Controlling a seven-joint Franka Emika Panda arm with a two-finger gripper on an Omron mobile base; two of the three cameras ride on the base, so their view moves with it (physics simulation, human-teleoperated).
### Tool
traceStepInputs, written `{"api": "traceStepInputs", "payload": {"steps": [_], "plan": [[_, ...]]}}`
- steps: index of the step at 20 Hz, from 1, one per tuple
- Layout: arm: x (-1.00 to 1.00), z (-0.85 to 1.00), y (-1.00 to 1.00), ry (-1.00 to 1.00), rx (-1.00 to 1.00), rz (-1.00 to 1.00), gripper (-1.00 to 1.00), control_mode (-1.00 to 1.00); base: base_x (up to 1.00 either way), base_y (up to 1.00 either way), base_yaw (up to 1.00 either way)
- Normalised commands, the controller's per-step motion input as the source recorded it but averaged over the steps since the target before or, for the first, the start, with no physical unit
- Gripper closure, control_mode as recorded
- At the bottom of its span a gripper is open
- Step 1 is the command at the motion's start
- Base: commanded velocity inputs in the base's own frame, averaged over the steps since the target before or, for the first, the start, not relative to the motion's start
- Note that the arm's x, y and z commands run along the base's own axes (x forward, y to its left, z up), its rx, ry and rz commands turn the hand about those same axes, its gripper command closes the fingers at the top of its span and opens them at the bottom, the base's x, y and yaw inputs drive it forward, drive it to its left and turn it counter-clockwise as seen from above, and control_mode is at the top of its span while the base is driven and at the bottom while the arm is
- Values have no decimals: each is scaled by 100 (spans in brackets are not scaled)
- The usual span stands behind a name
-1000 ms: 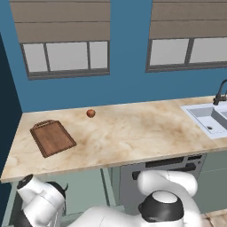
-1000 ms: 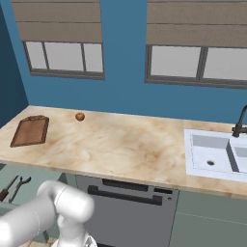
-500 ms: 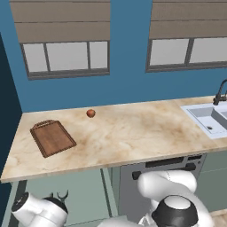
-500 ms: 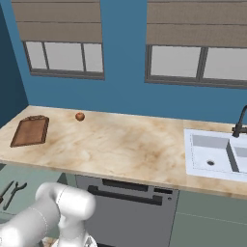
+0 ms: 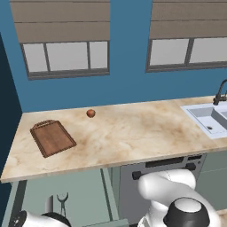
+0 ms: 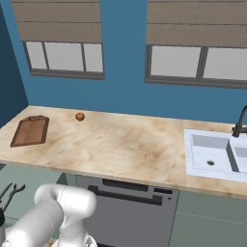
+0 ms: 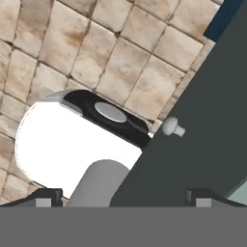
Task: Open the drawer on the left and place the cutting tools on the cutting board.
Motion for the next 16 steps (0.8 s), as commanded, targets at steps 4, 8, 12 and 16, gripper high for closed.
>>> {"api": "traceStepInputs", "payload": {"steps": [4,8,12,16], "plan": [[-5,30,-8,14,0,20,-100,-100,0,0,0],[-3,27,-5,7,0,15,-100,-100,0,0,0],[-24,36,-1,2,0,11,-100,-100,0,0,0],[-28,41,0,1,0,6,-100,-100,0,0,0]]}}
